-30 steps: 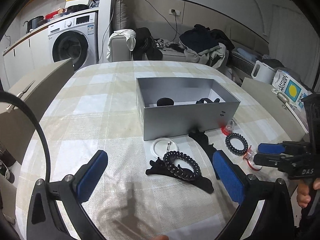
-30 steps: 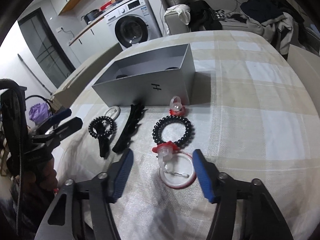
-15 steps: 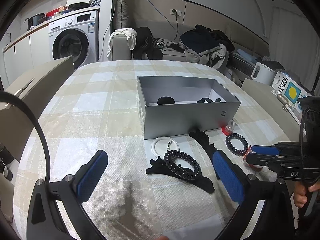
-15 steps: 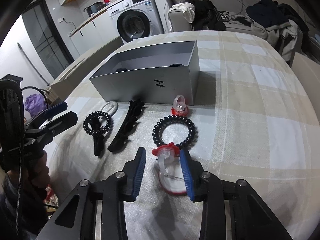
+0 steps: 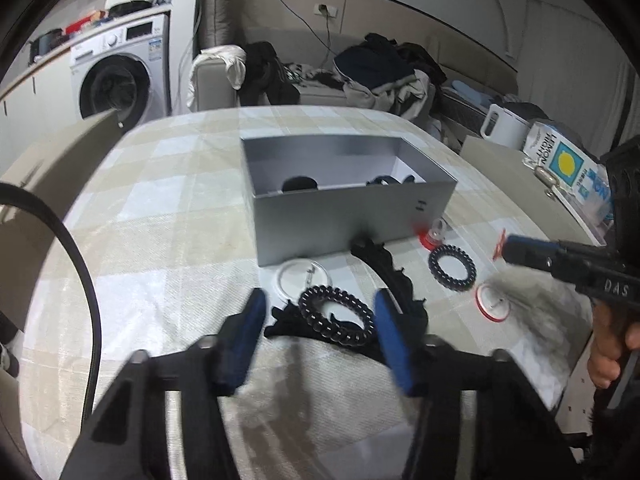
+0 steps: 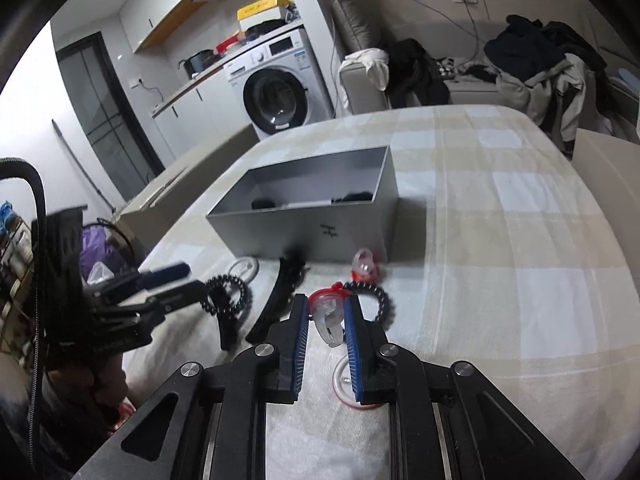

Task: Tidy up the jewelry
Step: 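Grasp the red-capped bottle with the right tool while the left tool grasps the black coil hair tie, then lower the bottle into the grey box with the right tool while the left tool releases the hair tie inside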

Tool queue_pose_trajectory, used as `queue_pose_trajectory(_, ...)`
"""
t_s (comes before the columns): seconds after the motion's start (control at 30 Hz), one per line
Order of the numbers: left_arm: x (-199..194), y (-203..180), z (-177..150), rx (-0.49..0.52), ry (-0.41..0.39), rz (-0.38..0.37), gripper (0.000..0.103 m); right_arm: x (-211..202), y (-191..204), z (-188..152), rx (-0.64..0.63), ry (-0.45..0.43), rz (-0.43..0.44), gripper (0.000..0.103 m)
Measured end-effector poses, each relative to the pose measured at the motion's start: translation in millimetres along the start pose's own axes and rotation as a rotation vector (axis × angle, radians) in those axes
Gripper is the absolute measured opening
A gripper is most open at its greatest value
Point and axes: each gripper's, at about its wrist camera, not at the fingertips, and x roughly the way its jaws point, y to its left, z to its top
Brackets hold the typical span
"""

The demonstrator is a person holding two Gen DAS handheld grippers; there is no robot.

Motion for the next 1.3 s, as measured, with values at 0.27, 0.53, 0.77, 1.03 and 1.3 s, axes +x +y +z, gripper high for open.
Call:
queue_pose_trajectory(0.27,16.3,5.7,0.7,-0.058,0.063,0.014,0.023,4.4,-0.6,-1.4,-0.003,0.009,0.01,0.017)
queue_pose_trajectory(0.53,11.3,5.4,-1.1,-0.049,0.047,0.029,0.005,3.7,-2.6,-1.3,0.003,-0.002,0.009,0.017)
queue_pose_trajectory(0.77,-8.2,2.2,7.1,-0.029,-0.033,0.033,0.005,-3.4,-4.3,1.3,0.019,-0.035,0.016,0.017)
queue_pose_trajectory(1.03,-20.9,1.7,32.2,-0.019,-0.126,0.043,0.005,-9.7,-2.4,19.8,0.023,-0.09,0.034,0.017)
queue_pose_trajectory(1.3,-9.5,8.5,56.9,-0.019,-0.173,0.042,0.005,-1.8,2.8,50.2,0.016,-0.135,0.059,0.017)
